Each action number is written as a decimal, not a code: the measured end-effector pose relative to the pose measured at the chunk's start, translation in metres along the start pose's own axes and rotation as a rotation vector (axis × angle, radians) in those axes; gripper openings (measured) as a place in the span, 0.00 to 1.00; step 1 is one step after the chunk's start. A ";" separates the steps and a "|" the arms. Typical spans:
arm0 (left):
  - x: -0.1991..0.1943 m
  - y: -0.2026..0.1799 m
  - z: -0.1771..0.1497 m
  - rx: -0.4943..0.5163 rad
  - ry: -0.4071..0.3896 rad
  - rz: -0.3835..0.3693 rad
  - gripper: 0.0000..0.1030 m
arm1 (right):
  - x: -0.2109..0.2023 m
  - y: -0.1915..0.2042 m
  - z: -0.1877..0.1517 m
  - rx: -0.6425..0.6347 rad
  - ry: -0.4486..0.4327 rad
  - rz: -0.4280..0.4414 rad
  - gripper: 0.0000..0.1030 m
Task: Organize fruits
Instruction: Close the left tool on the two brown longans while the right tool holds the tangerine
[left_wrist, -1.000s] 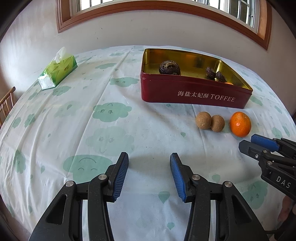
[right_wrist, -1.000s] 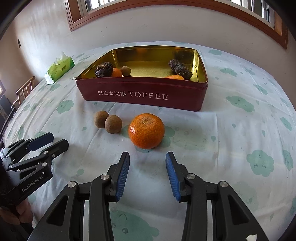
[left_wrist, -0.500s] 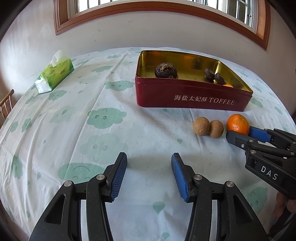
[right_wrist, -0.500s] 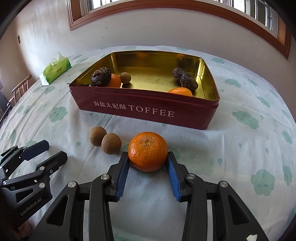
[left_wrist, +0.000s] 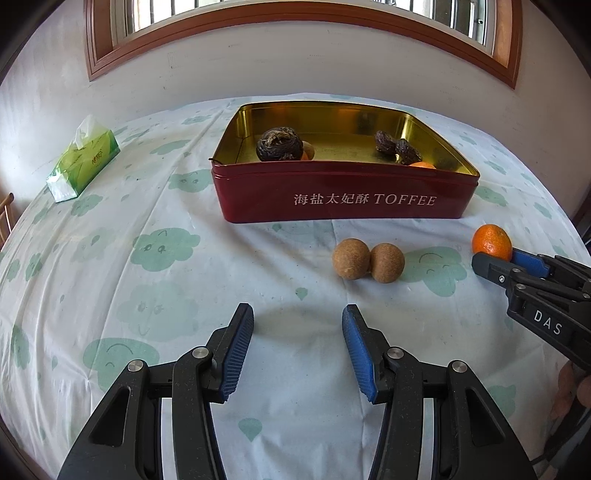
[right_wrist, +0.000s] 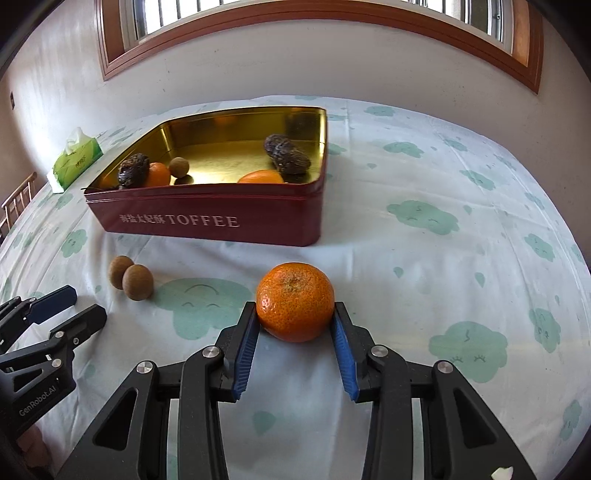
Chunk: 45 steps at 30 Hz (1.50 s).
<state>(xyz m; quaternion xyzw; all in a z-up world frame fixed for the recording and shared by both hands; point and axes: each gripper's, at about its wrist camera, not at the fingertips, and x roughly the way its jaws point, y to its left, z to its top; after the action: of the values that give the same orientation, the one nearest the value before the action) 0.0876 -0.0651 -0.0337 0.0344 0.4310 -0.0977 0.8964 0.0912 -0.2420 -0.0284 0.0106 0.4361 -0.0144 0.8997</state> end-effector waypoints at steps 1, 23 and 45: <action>0.000 -0.003 0.000 0.004 0.000 -0.002 0.50 | -0.001 -0.005 -0.001 0.007 -0.001 -0.007 0.35; 0.015 -0.042 0.015 0.042 0.000 -0.038 0.60 | -0.001 -0.034 0.000 0.050 -0.006 -0.031 0.36; 0.028 -0.032 0.030 0.015 -0.007 -0.017 0.48 | 0.000 -0.034 0.000 0.051 -0.007 -0.031 0.37</action>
<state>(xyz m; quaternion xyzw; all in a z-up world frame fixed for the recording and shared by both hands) 0.1207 -0.1050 -0.0358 0.0373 0.4274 -0.1086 0.8967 0.0895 -0.2759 -0.0285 0.0268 0.4328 -0.0395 0.9002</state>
